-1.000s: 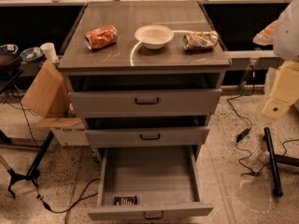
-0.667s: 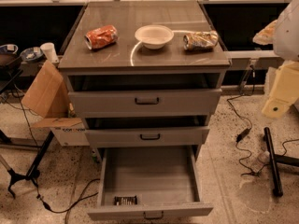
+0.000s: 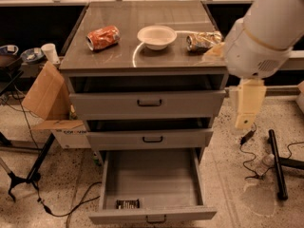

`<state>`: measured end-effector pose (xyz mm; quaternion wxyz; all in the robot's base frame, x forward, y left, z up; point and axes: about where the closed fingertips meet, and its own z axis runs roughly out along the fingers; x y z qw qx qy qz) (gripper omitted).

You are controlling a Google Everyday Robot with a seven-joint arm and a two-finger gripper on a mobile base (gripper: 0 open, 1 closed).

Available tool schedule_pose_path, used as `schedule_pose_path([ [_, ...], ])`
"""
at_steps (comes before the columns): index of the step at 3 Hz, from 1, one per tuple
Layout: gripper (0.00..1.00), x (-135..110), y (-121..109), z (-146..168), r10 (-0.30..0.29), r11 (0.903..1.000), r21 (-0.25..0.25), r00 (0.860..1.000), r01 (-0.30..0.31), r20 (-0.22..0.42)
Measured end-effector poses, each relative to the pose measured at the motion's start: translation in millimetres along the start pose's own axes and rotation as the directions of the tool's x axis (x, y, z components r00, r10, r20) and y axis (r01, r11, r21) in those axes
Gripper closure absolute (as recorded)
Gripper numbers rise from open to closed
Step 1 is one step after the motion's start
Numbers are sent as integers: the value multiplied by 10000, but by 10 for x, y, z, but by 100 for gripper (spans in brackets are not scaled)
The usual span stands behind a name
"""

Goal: Pick rxbar chocolate from bottom drawer and place on counter

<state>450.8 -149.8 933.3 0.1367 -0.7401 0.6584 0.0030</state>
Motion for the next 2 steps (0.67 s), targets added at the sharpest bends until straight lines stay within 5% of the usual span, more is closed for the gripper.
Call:
schedule_pose_path([
  [1, 0, -305, 90, 580, -2509, 9584, -1301, 9672, 2541, 409],
  [2, 0, -527, 250, 1175, -4808, 8367, -2414, 8704, 4916, 1063],
])
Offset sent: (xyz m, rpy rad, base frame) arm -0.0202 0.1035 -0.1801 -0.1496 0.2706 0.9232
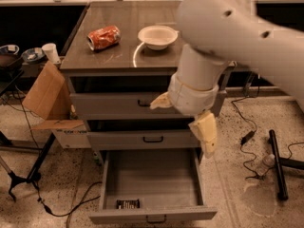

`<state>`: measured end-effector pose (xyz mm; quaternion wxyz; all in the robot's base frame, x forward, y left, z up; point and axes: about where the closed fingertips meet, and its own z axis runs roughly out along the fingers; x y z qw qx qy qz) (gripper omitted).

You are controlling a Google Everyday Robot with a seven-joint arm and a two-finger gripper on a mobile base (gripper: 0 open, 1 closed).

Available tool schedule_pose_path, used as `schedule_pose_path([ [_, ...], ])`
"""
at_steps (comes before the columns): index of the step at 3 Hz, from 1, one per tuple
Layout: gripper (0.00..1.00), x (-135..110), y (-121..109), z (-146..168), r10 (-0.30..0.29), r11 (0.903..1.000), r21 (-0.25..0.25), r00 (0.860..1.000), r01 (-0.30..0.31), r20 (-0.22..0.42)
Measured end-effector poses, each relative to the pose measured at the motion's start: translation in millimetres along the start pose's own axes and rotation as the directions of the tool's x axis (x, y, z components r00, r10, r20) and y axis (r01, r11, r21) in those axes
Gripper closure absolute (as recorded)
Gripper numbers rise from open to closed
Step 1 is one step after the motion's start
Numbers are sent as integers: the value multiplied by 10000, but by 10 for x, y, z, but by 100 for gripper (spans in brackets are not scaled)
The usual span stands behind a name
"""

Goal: Pick rxbar chocolate from bottom drawer and place on counter

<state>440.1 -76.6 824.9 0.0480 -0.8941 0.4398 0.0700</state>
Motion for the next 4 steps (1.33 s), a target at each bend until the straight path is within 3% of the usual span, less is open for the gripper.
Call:
schedule_pose_path([
  [1, 0, -111, -27, 575, -2009, 9778, -537, 9790, 2025, 340],
  [2, 0, -212, -76, 1088, -3097, 9500, -146, 9473, 3119, 816],
  [3, 0, -385, -137, 1497, -3348, 9419, 678, 9364, 3291, 1053],
  [4, 0, -599, -364, 1833, -3193, 9412, 1597, 9384, 2977, 1321],
])
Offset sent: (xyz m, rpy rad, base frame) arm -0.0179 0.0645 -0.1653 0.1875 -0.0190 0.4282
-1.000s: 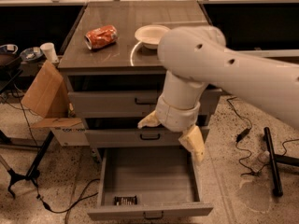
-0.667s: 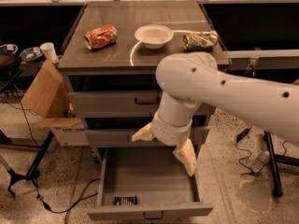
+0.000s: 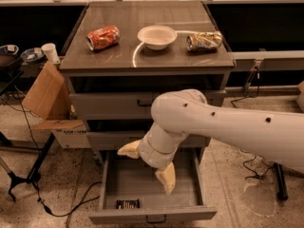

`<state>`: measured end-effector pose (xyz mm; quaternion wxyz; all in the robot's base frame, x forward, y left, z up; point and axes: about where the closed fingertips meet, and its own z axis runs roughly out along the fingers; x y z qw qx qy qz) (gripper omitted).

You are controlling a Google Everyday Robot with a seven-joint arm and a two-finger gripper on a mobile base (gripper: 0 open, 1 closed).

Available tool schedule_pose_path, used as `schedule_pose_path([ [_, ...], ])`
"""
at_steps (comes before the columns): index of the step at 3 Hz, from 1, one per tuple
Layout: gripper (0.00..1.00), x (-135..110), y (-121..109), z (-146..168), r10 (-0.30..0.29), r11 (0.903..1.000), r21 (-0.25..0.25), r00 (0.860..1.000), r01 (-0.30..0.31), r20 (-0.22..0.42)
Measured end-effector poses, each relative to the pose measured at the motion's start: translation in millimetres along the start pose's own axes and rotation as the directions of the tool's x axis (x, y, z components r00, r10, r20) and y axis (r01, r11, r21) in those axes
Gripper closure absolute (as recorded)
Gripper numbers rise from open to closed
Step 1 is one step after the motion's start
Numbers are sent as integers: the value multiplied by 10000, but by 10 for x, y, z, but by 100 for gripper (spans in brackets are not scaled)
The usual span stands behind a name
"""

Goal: Pick rxbar chocolate from bottom drawer and place on counter

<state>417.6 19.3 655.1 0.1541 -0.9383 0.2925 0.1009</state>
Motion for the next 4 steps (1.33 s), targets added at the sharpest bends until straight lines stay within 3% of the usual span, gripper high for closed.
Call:
schedule_pose_path([
  [1, 0, 23, -104, 24, 14, 9992, 407, 9999, -9, -104],
  [3, 0, 22, -110, 26, 37, 9996, 297, 9997, -29, -243],
  [4, 0, 155, -272, 115, -237, 9989, 381, 9971, 265, -721],
])
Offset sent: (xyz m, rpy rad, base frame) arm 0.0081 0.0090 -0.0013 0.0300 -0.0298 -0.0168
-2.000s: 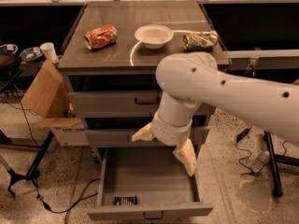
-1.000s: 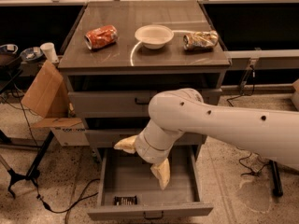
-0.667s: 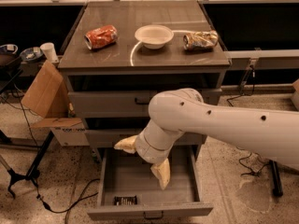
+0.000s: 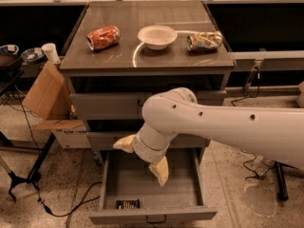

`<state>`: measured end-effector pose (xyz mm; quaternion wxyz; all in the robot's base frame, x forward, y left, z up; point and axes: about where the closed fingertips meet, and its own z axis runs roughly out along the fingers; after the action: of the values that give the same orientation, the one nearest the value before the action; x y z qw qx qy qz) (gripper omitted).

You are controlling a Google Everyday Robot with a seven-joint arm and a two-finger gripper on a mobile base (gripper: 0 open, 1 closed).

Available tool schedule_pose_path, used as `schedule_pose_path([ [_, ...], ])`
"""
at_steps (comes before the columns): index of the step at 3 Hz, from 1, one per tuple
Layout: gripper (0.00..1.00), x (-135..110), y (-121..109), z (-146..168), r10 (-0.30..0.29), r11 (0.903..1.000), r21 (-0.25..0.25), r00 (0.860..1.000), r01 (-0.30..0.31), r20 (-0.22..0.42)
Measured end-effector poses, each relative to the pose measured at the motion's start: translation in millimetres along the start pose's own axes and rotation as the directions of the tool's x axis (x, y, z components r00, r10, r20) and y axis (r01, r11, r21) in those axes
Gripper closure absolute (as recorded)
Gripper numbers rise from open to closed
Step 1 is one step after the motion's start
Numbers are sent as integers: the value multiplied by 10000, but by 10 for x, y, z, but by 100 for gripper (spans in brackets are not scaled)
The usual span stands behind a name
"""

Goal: Pick rxbar chocolate from bottom drawer and place on counter

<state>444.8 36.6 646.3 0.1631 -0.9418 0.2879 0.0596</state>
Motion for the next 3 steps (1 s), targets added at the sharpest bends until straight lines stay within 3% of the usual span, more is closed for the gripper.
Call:
schedule_pose_path([
  [1, 0, 323, -292, 346, -911, 9956, 156, 9934, 924, -692],
  [2, 0, 611, -384, 635, -1447, 9883, 333, 9840, 1488, -1045],
  [3, 0, 849, -314, 1018, -1899, 9792, 499, 9746, 1968, -1188],
])
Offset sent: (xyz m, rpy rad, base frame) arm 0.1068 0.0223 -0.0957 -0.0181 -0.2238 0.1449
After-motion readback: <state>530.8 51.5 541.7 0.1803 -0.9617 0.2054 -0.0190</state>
